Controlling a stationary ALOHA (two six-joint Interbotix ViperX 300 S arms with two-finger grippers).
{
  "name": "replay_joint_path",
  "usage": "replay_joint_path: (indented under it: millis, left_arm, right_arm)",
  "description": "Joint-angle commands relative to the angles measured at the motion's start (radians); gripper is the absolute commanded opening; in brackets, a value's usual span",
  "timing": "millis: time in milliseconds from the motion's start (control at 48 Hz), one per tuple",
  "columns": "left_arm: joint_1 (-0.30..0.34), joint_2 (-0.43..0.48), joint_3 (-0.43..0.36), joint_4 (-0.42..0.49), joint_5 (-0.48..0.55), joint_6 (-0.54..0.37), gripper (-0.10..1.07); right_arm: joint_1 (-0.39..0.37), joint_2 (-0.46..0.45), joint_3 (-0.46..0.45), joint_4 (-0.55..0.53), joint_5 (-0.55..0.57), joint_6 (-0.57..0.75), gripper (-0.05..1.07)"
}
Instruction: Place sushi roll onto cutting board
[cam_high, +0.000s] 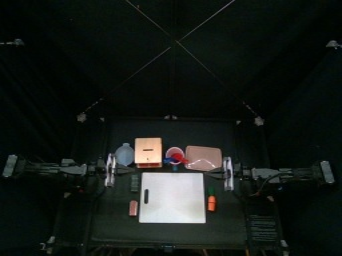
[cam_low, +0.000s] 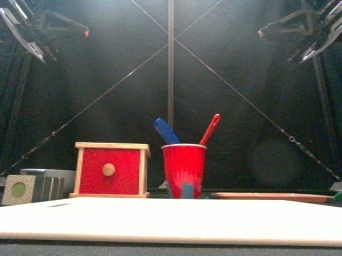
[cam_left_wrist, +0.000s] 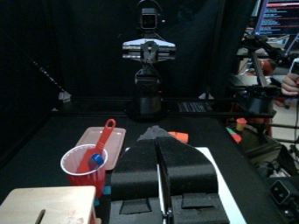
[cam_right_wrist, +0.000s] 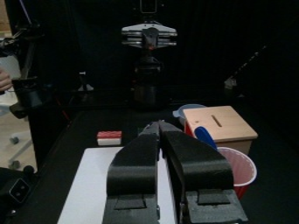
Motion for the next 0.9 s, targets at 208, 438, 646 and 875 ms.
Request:
replay_joint_path:
  millis: [208, 438, 646, 875]
  left_arm:
    - [0.063, 0.031, -0.075, -0.041, 0.187, -0.002, 0.10]
    - [0.089, 0.107, -0.181, -0.120, 0.357, -0.002, 0.12]
    - [0.112, 0.287, -0.360, -0.163, 0.641, -0.012, 0.13]
    - [0.115, 0.489, -0.515, -0.117, 0.954, -0.147, 0.13]
  right_arm:
    - [-0.005, 0.043, -0.005, -0.043, 0.005, 0.002, 0.08]
    - [-0.012, 0.046, -0.011, -0.048, 0.017, 0.002, 0.08]
    - [-0.041, 0.054, -0.008, -0.048, 0.057, 0.002, 0.08]
    - [-0.094, 0.103, -0.006, -0.041, 0.135, 0.003, 0.08]
